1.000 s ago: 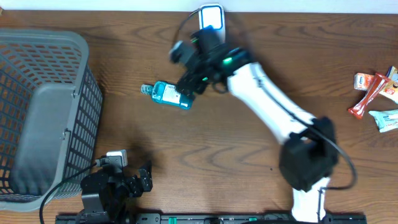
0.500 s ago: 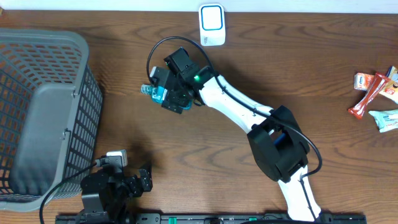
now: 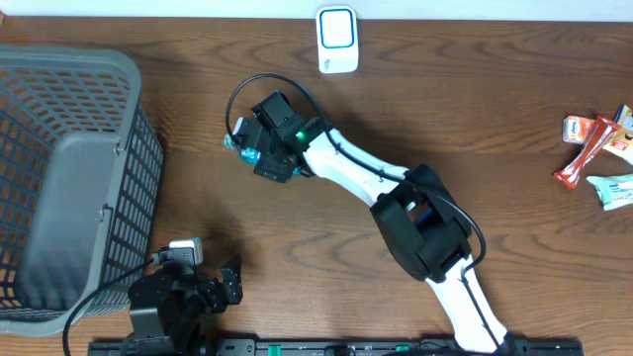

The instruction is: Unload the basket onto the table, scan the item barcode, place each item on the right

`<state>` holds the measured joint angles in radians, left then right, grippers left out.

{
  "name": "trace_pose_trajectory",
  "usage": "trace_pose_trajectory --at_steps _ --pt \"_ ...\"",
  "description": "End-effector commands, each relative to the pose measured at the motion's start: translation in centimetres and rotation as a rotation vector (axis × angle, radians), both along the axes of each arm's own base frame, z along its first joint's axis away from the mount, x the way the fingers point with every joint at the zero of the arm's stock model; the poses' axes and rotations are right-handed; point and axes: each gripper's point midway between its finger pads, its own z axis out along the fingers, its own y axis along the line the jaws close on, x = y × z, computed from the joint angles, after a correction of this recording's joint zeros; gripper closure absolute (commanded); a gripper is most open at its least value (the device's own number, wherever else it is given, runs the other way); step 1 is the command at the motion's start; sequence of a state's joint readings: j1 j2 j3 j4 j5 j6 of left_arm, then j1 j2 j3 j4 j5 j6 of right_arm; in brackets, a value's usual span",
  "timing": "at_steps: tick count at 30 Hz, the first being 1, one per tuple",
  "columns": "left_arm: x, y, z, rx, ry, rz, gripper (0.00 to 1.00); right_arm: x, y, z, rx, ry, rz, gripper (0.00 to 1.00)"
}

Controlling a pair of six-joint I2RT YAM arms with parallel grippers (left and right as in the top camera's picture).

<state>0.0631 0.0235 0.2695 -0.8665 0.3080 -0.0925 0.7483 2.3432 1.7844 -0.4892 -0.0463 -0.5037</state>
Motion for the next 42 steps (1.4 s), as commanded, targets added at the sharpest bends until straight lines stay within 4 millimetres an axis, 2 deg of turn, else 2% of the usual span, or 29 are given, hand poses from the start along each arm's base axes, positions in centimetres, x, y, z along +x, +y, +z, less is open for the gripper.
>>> trace_pose_trajectory --at_steps 1,7,12,15,17,20,26,27,28,29,30,35,38,42 --pt "-0.1 0.0 0.0 0.006 0.0 -0.005 0.02 0.7 -3.0 -2.0 -0.125 -0.012 -0.113 0.26" --pt "-0.1 0.0 0.0 0.006 0.0 -0.005 0.02 0.1 -5.5 -2.9 -0.148 0.089 -0.256 0.27" --pt "-0.1 0.0 0.0 0.006 0.001 -0.005 0.02 -1.7 -7.5 -3.6 -0.211 0.182 -0.327 0.27" --pt "-0.1 0.0 0.0 0.006 0.001 -0.005 0.02 -2.7 -8.4 -4.0 -0.232 0.24 -0.362 0.31" --pt "-0.1 0.0 0.0 0.006 0.001 -0.005 0.02 -4.4 -8.7 -4.2 -0.231 0.337 -0.353 0.37" --pt "-0.1 0.0 0.0 0.006 0.0 -0.005 0.02 -7.2 -9.4 -4.4 -0.253 0.477 -0.379 0.39" --pt "-0.1 0.0 0.0 0.006 0.0 -0.005 0.02 -12.4 -13.9 -3.5 -0.45 0.681 -0.623 0.41" --pt "-0.1 0.0 0.0 0.006 0.0 -0.005 0.02 -13.1 -14.5 -3.2 -0.48 0.704 -0.646 0.4" --pt "-0.1 0.0 0.0 0.006 0.0 -0.005 0.02 -13.9 -15.0 -2.9 -0.515 0.729 -0.652 0.29" --pt "-0.1 0.0 0.0 0.006 0.001 -0.005 0.02 -14.1 -15.0 -2.8 -0.521 0.731 -0.648 0.2" --pt "-0.1 0.0 0.0 0.006 0.001 -0.005 0.02 -14.1 -14.9 -2.8 -0.522 0.73 -0.64 0.01" --pt "-0.1 0.0 0.0 0.006 0.001 -0.005 0.02 -13.8 -14.7 -2.1 -0.521 0.722 -0.625 0.01" --pt "-0.1 0.0 0.0 0.006 0.0 -0.005 0.02 -12.9 -14.0 -0.5 -0.49 0.702 -0.619 0.01" --pt "-0.1 0.0 0.0 0.006 0.001 -0.005 0.02 -10.5 -11.0 1.5 -0.363 0.621 -0.633 0.01"
